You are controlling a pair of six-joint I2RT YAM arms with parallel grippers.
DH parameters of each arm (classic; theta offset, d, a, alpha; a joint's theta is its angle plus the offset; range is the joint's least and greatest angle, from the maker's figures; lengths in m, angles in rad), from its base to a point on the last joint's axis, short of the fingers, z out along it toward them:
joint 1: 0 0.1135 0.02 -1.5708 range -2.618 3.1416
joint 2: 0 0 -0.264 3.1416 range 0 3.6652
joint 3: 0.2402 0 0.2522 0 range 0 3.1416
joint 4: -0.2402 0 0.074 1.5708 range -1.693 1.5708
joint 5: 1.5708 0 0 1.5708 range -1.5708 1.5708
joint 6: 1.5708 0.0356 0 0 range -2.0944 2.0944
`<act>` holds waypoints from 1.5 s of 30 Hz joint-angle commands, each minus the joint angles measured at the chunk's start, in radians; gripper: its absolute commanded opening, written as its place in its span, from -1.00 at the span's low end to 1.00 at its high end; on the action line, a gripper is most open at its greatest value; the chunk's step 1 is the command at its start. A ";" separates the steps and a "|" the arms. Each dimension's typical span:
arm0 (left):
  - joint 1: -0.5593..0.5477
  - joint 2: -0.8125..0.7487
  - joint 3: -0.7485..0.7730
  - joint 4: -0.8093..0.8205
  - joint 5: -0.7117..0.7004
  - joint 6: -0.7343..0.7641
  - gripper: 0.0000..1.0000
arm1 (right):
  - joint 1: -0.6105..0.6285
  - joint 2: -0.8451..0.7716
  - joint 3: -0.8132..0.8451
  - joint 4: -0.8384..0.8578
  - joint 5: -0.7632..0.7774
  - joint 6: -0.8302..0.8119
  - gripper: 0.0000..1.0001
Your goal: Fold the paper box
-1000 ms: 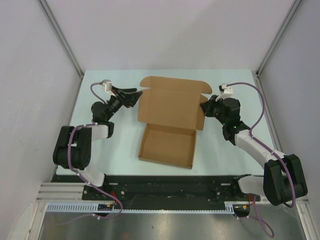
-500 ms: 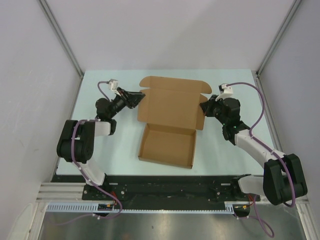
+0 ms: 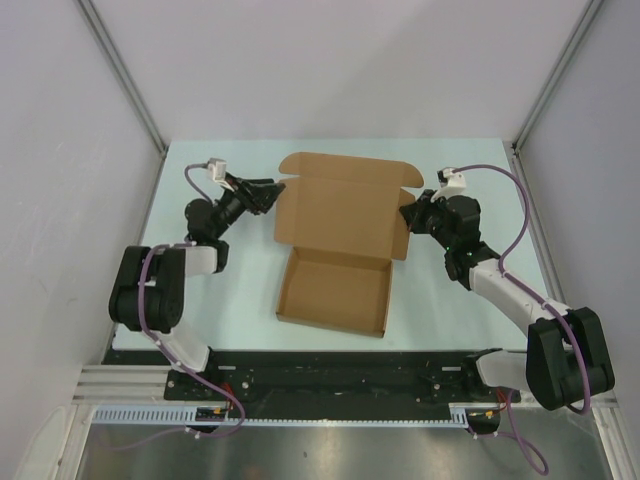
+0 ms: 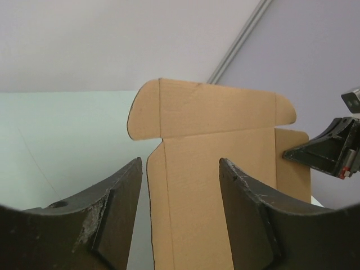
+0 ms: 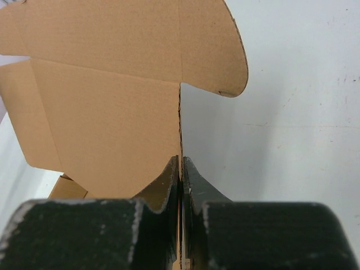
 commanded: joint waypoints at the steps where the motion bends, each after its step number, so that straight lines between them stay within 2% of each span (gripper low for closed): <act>1: 0.017 -0.060 -0.024 -0.035 -0.062 0.072 0.25 | -0.001 0.002 0.041 0.043 -0.020 0.000 -0.92; 7: 0.018 0.004 0.000 -0.028 -0.036 0.052 0.25 | 0.004 0.005 0.041 0.039 -0.025 0.002 -0.92; 17: -0.023 0.063 0.066 -0.078 0.009 0.086 0.10 | 0.006 0.013 0.041 0.043 -0.027 0.000 -0.92; 25: -0.062 0.080 0.097 -0.111 0.047 0.112 -0.34 | 0.009 0.024 0.048 0.035 -0.022 -0.007 -0.92; 28: -0.085 0.060 0.094 -0.160 0.046 0.167 -0.59 | 0.019 0.027 0.052 0.027 -0.001 -0.018 -0.93; 29: -0.091 0.051 0.082 -0.163 0.038 0.188 -0.73 | 0.024 0.024 0.054 0.017 0.028 -0.032 -0.93; 33: -0.155 -0.026 0.062 -0.212 -0.031 0.268 -0.91 | 0.108 0.037 0.075 -0.017 0.182 -0.109 -0.97; 35: -0.192 -0.060 0.062 -0.313 -0.107 0.383 -0.98 | 0.139 0.060 0.092 -0.037 0.280 -0.147 -1.00; 40: -0.321 -0.137 0.054 -0.482 -0.299 0.576 -0.99 | 0.226 0.117 0.117 -0.062 0.458 -0.192 -1.00; 42: -0.357 -0.135 0.079 -0.571 -0.387 0.603 -0.99 | 0.230 0.157 0.143 -0.079 0.481 -0.187 -1.00; 45: -0.397 -0.141 0.092 -0.613 -0.483 0.624 -0.99 | 0.262 0.169 0.147 -0.088 0.562 -0.202 -1.00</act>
